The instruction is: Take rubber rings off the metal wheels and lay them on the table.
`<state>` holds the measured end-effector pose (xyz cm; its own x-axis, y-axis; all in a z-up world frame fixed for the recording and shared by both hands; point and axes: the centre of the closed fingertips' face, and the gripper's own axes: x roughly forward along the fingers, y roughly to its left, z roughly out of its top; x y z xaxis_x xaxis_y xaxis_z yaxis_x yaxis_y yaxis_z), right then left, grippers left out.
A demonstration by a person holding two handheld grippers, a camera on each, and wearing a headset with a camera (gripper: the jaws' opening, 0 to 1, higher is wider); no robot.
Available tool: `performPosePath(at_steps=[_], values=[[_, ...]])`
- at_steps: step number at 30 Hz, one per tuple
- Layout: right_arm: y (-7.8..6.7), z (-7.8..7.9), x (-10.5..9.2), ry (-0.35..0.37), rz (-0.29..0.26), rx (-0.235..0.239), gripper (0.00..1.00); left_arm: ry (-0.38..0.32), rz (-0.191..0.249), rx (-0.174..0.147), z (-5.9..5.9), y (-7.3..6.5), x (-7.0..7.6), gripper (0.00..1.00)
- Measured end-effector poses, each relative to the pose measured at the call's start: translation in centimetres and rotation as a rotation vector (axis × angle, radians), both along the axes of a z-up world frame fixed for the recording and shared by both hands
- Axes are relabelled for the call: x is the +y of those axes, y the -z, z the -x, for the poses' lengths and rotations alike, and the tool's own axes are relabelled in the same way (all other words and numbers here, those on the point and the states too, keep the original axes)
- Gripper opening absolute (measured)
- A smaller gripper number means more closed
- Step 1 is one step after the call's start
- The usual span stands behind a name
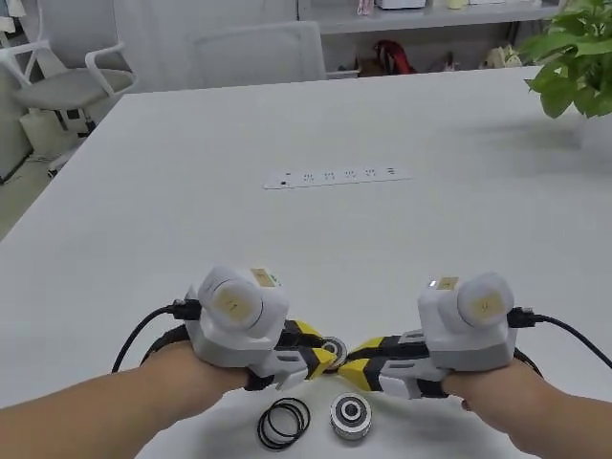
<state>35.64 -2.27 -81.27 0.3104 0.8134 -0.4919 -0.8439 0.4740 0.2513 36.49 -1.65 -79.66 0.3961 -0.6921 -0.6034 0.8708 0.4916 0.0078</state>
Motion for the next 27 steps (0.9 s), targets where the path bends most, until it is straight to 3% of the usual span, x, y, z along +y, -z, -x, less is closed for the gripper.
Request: performPosePath(at_steps=[12, 27], values=[[-0.09, 0.13, 0.01, 0.006, 0.000, 0.004, 0.07, -0.011, 0.000, 0.005, -0.06, 0.06, 0.00, 0.13], [-0.17, -0.14, 0.56, -0.015, 0.021, -0.045, 0.20, -0.006, 0.000, 0.007, 0.09, 0.08, -0.09, 0.13]])
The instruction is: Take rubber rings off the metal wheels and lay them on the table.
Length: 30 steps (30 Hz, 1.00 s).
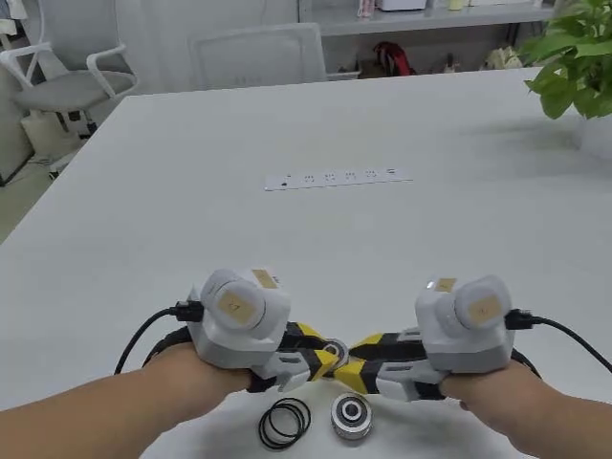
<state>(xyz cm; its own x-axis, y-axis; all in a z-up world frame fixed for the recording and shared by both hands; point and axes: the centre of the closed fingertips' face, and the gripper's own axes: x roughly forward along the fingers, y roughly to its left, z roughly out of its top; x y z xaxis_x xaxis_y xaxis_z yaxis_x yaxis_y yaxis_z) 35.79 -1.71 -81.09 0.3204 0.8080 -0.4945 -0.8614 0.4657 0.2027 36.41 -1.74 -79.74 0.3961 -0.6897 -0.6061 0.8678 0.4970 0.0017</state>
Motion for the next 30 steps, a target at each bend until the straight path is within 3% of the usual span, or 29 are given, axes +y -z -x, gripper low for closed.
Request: performPosePath(at_steps=[7, 18, 24, 27, 30], values=[[0.2, 0.1, -0.3, -0.015, 0.017, -0.020, 0.16, -0.001, 0.000, 0.000, 0.0, 0.0, 0.0, 0.13], [0.2, 0.2, -0.9, 0.016, 0.005, 0.007, 0.02, -0.008, 0.000, 0.000, 0.1, 0.0, 0.0, 0.13], [0.2, -0.1, -1.1, 0.055, -0.020, 0.056, 0.00, -0.014, -0.008, -0.003, 0.1, 0.0, -0.1, 0.13], [0.1, -0.2, -1.4, 0.093, -0.068, 0.111, 0.00, -0.013, -0.011, -0.006, 0.1, 0.0, -0.1, 0.13], [-0.3, -0.5, -1.7, 0.115, -0.103, 0.126, 0.00, -0.011, -0.012, -0.008, 0.1, 0.0, -0.1, 0.13]])
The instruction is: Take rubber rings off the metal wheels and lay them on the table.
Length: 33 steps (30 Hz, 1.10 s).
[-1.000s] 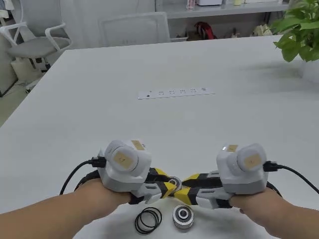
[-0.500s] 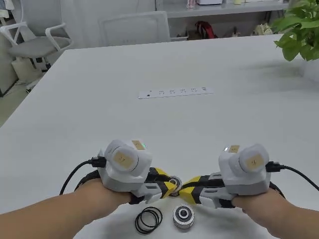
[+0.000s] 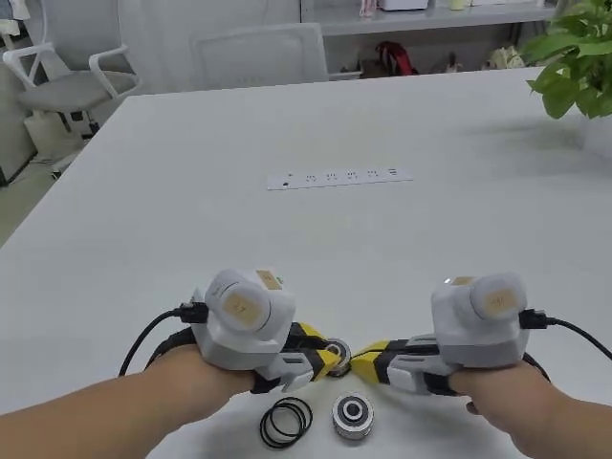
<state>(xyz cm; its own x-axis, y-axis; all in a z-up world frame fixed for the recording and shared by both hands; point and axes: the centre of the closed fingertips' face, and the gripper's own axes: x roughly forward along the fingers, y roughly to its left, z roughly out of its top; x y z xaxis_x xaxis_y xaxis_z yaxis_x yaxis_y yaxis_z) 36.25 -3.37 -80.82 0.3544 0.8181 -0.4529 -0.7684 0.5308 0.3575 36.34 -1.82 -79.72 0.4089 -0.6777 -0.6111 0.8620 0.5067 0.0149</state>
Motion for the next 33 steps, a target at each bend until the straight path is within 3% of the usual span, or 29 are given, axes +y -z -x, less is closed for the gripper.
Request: performPosePath(at_steps=[7, 10, 13, 20, 33], values=[[-0.2, -0.1, 0.0, 0.031, -0.042, 0.041, 0.00, -0.003, 0.000, 0.000, 0.0, 0.0, 0.0, 0.13], [-0.9, -0.7, -0.1, 0.089, -0.109, 0.075, 0.00, -0.006, 0.003, 0.003, 0.0, 0.0, -0.1, 0.12], [-0.7, -0.6, -0.1, 0.079, -0.092, 0.067, 0.00, -0.011, 0.004, 0.006, 0.0, 0.0, -0.1, 0.12], [-1.0, -0.6, 0.1, 0.093, -0.121, 0.086, 0.00, -0.017, -0.007, -0.002, 0.0, 0.0, -0.2, 0.12], [-1.2, -0.3, 0.4, 0.067, -0.095, 0.064, 0.00, -0.022, -0.025, -0.016, 0.0, 0.0, -0.2, 0.12]])
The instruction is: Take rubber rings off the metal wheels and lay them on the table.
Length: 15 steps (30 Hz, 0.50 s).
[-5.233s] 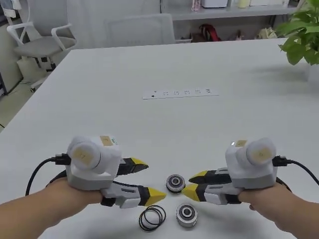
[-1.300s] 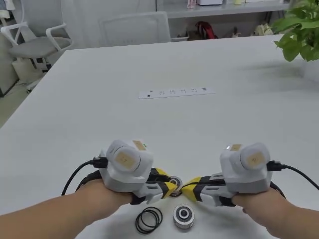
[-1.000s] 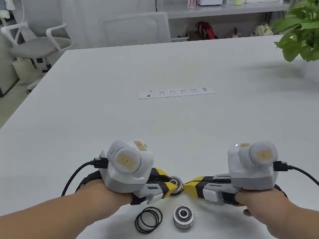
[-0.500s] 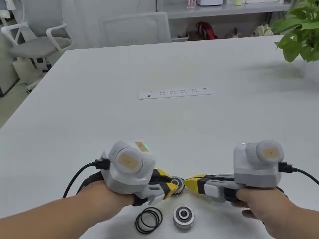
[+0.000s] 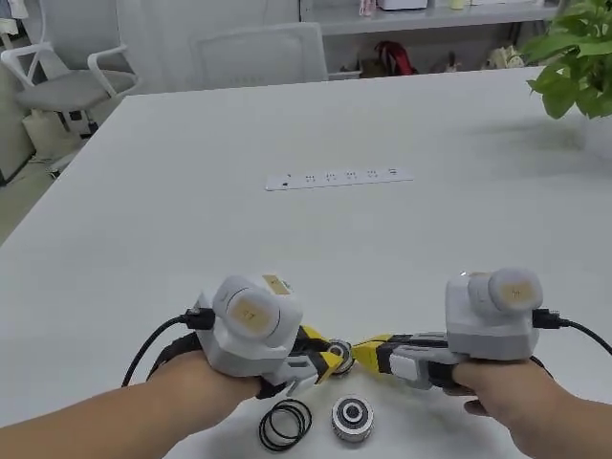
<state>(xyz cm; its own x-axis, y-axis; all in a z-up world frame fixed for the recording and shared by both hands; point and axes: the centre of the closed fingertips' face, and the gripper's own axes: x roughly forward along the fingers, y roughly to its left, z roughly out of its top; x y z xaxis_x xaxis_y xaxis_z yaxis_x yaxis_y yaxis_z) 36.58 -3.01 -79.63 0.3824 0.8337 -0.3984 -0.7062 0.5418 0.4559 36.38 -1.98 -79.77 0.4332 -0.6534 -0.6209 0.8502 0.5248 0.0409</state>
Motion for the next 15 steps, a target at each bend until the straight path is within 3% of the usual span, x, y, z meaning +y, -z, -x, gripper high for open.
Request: performPosePath(at_steps=[15], values=[[-0.41, 0.52, 0.72, -0.036, -0.010, -0.009, 0.00, -0.009, 0.001, -0.002, -0.01, 0.02, 0.01, 0.12]])
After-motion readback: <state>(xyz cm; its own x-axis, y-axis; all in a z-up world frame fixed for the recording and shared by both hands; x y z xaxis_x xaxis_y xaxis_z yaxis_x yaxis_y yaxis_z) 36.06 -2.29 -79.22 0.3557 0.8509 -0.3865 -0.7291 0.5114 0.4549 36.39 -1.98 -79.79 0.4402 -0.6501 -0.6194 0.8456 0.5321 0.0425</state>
